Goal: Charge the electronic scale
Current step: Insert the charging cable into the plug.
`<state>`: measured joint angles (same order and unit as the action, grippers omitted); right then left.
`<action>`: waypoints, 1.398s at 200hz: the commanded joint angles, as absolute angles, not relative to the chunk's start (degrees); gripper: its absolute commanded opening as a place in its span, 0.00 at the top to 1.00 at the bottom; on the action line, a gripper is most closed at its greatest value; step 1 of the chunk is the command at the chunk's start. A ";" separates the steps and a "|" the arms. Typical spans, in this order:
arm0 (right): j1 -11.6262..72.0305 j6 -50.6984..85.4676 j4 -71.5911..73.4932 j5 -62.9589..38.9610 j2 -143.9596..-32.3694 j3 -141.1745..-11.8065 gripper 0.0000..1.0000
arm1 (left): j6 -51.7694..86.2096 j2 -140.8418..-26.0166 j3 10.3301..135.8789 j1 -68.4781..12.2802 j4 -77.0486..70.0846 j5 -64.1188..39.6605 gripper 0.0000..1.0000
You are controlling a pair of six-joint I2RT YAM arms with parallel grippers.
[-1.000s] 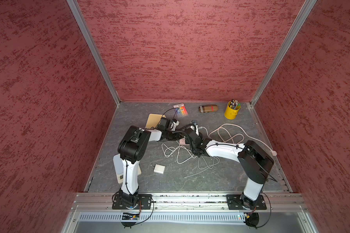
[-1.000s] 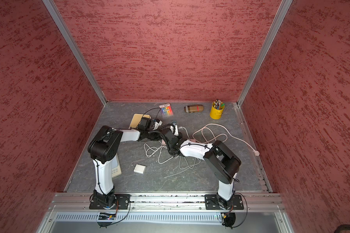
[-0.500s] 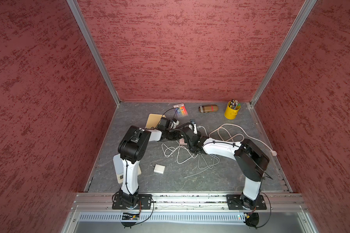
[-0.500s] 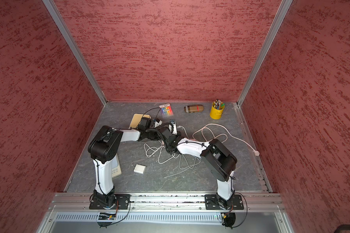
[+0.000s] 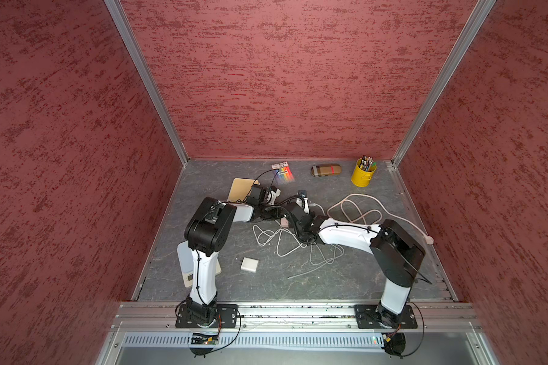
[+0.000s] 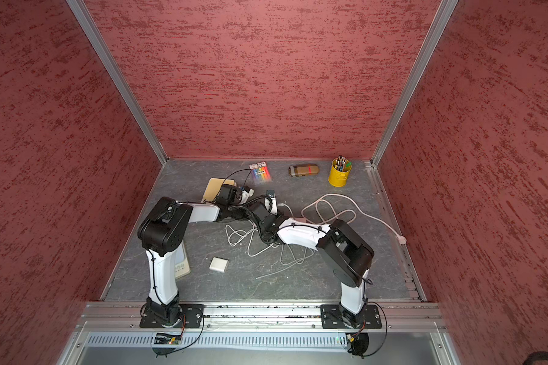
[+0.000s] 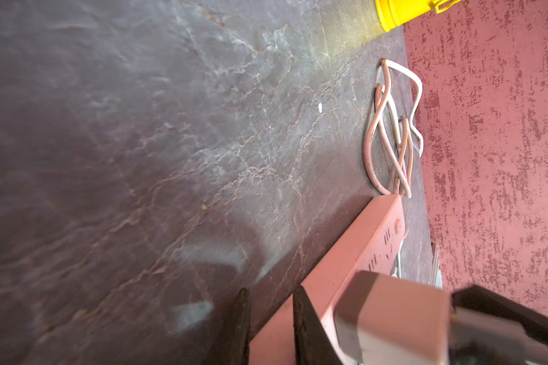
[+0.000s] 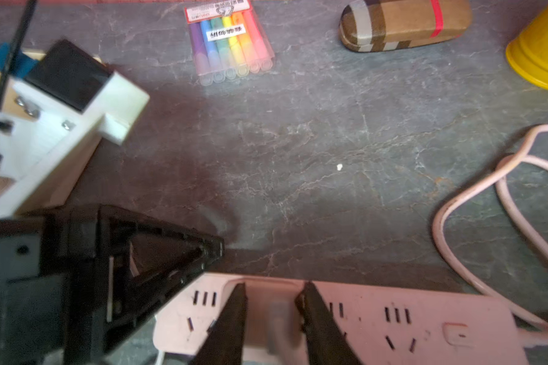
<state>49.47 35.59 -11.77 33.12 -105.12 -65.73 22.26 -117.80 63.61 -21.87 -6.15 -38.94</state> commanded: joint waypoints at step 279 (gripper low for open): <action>46.23 41.97 -11.22 13.30 -94.86 -65.28 0.50 | 18.81 -112.63 62.00 -22.17 0.80 -35.67 0.53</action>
<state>46.54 44.42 -16.56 18.98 -99.46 -66.85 20.67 -115.74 62.57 -22.26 -4.93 -38.11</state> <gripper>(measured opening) 0.502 0.448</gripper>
